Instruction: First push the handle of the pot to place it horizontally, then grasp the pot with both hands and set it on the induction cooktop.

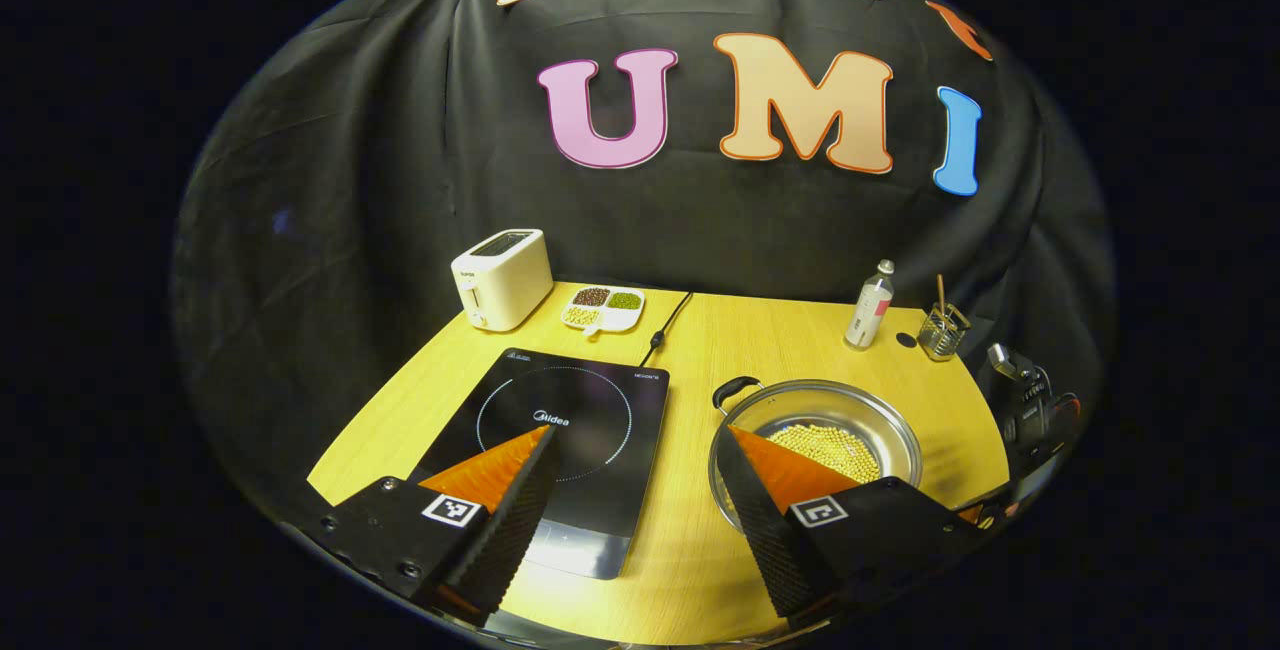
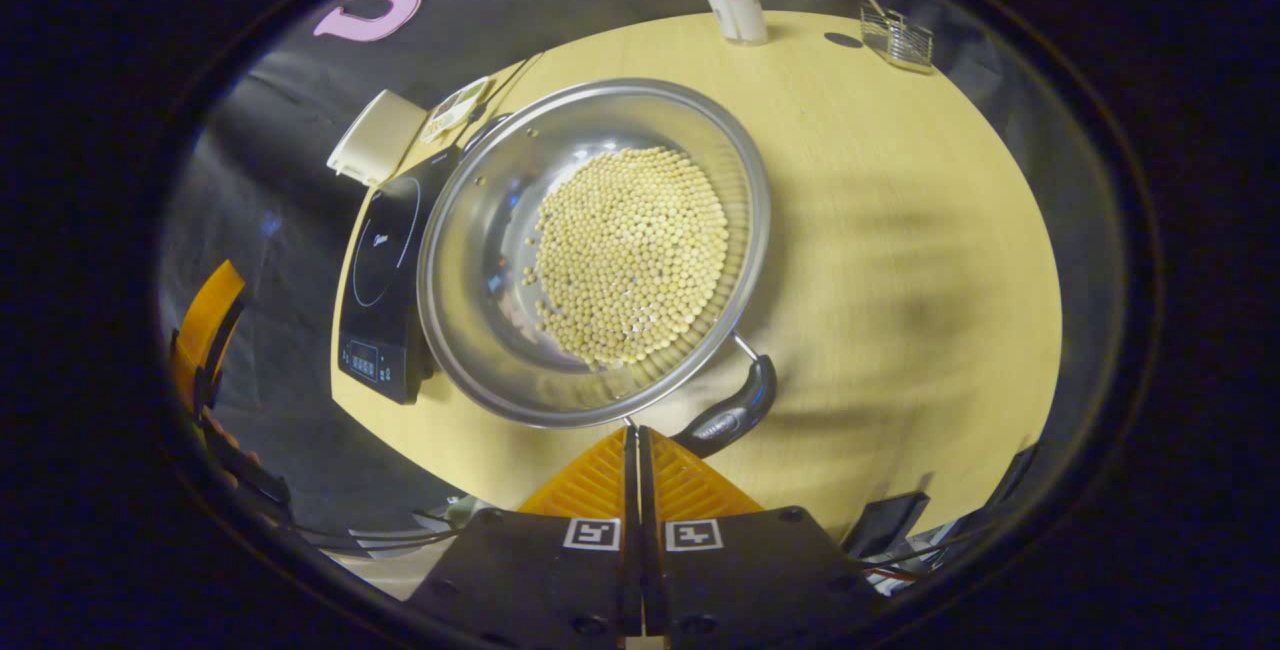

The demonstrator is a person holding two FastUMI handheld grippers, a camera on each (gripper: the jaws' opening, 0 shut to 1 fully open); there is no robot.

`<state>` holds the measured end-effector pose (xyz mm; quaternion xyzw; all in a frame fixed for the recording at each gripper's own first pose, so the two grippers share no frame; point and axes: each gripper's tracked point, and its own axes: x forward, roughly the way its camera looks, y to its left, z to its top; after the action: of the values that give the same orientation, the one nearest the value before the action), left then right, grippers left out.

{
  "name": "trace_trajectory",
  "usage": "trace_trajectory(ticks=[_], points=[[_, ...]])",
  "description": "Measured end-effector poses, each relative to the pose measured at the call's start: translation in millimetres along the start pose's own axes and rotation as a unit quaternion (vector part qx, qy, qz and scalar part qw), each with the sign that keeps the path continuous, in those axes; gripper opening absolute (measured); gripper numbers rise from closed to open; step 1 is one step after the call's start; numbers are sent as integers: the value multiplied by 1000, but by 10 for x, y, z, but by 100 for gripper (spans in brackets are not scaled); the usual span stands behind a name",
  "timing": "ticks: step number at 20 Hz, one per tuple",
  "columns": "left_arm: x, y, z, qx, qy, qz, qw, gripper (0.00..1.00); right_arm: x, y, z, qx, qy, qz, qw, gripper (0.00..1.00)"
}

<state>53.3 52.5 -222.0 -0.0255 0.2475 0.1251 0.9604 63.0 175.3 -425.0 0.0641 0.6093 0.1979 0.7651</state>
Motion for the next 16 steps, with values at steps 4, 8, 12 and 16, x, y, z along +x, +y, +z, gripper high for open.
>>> trace_trajectory(ticks=[4,8,12,16], points=[[20,-46,5,-5,1,1,1000,96,-50,-237,210,-20,-33,-34,999,0],[37,-94,23,-3,-1,3,1000,96,-65,-421,452,-27,-57,-53,997,0],[52,-171,66,-12,-7,-1,1000,96,-56,-620,721,-34,-81,-80,993,2],[126,-218,43,-20,-4,0,1000,96,-31,-707,951,-35,-94,-84,991,3]])
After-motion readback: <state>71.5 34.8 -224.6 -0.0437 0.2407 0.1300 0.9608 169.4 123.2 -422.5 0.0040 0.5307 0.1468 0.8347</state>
